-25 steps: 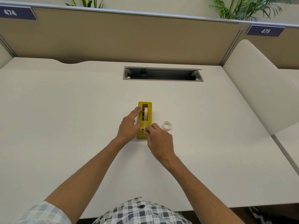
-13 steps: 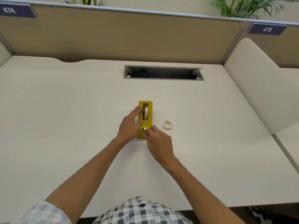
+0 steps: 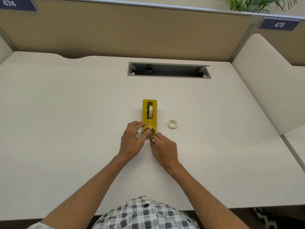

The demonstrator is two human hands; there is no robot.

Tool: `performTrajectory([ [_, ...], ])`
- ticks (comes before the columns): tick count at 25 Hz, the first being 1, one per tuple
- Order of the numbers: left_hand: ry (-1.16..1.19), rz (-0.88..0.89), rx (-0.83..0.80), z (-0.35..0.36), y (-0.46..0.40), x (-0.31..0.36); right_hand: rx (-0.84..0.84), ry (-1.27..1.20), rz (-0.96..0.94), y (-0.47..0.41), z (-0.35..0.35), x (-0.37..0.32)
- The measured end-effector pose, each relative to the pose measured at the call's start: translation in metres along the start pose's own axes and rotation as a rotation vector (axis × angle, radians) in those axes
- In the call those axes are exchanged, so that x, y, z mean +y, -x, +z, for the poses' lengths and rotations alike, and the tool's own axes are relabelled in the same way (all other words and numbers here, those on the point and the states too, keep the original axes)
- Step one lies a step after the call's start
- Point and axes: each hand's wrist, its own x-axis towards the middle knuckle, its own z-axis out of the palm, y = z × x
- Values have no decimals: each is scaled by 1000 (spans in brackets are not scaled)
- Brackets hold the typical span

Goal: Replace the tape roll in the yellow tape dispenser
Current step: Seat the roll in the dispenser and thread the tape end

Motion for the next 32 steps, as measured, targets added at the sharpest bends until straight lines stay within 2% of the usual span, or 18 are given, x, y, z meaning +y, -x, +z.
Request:
performTrajectory([
  [6, 0, 20, 17, -2, -5, 5, 41, -20, 16, 2, -1, 4],
  [12, -76, 101, -3, -5, -7, 2, 162, -191, 166, -14, -7, 6],
  [18, -243, 247, -9, -9, -5, 1, 48, -148, 44, -23, -6, 17],
  [21, -240, 246, -10, -9, -5, 1, 6, -131, -6, -25, -6, 22],
  [32, -223, 235, -37, -11, -8, 0, -54, -221, 2, -29, -8, 25],
])
